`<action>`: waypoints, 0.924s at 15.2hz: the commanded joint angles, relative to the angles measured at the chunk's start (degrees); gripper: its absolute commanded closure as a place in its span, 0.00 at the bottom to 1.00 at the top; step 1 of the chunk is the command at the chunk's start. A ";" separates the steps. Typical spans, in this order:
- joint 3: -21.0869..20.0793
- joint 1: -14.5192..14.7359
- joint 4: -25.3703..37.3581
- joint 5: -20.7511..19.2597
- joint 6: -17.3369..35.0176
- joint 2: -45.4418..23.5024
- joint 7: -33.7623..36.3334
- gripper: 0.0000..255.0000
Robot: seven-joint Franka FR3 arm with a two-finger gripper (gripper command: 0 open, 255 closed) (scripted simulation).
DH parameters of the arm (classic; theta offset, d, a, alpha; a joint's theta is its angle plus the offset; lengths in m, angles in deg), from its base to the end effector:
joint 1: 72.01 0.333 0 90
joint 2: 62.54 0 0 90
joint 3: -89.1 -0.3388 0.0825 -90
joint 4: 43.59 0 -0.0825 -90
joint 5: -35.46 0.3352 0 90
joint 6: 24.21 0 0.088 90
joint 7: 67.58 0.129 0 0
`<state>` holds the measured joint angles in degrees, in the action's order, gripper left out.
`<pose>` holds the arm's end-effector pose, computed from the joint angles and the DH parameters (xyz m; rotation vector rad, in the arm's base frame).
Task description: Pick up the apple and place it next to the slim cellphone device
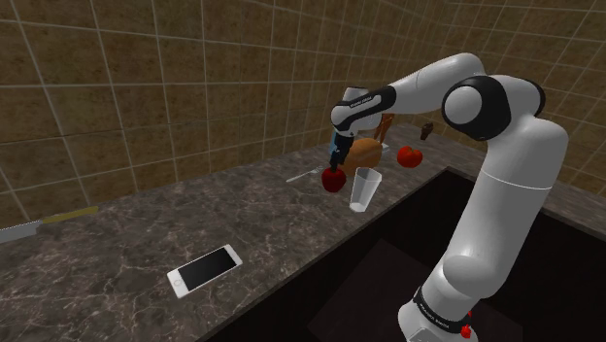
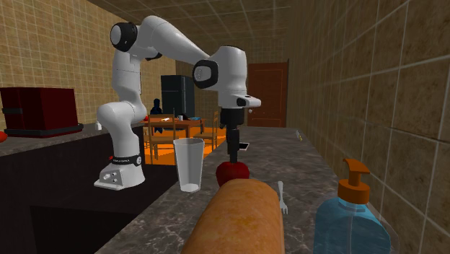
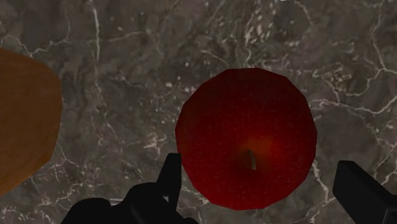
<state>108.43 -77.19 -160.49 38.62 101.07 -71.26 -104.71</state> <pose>0.4950 -0.2164 0.4021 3.1210 0.3008 0.0004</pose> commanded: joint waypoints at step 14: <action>0.05 0.07 0.71 -0.34 -1.40 0.74 0.23 1.00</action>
<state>108.46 -77.15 -160.05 38.44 100.27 -70.86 -104.58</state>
